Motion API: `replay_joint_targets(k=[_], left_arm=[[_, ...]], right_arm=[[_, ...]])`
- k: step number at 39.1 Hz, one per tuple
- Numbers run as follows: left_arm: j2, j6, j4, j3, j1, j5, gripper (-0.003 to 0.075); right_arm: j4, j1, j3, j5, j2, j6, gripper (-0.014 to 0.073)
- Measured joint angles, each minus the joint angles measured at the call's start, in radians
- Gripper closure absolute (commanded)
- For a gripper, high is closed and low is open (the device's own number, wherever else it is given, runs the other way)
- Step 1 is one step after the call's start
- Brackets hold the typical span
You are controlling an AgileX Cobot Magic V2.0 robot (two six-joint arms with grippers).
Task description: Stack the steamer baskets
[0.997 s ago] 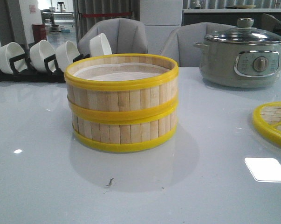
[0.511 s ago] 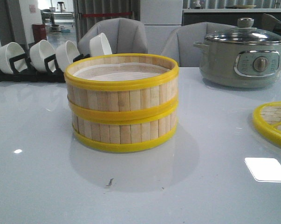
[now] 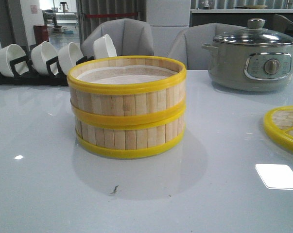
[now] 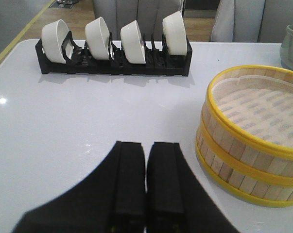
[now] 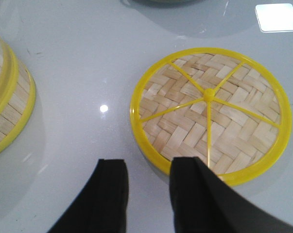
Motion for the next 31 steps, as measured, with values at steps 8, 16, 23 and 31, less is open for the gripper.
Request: replay_joint_targets(k=[8, 16, 23, 31], left_arm=[[0.000, 0.000, 0.000, 0.000, 0.000, 0.000, 0.0627], [0.000, 0.000, 0.000, 0.000, 0.000, 0.000, 0.0627], [0.000, 0.000, 0.000, 0.000, 0.000, 0.000, 0.0627], [0.000, 0.000, 0.000, 0.000, 0.000, 0.000, 0.0627]], right_arm=[[-0.021, -0.018, -0.124, 0.002, 0.216, 0.000, 0.0252], [-0.026, -0.075, -0.288, 0.002, 0.427, 0.000, 0.0252], [-0.026, -0.108, -0.395, 0.013, 0.583, 0.000, 0.0252], [-0.026, -0.128, -0.469, 0.056, 0.721, 0.000, 0.0252]])
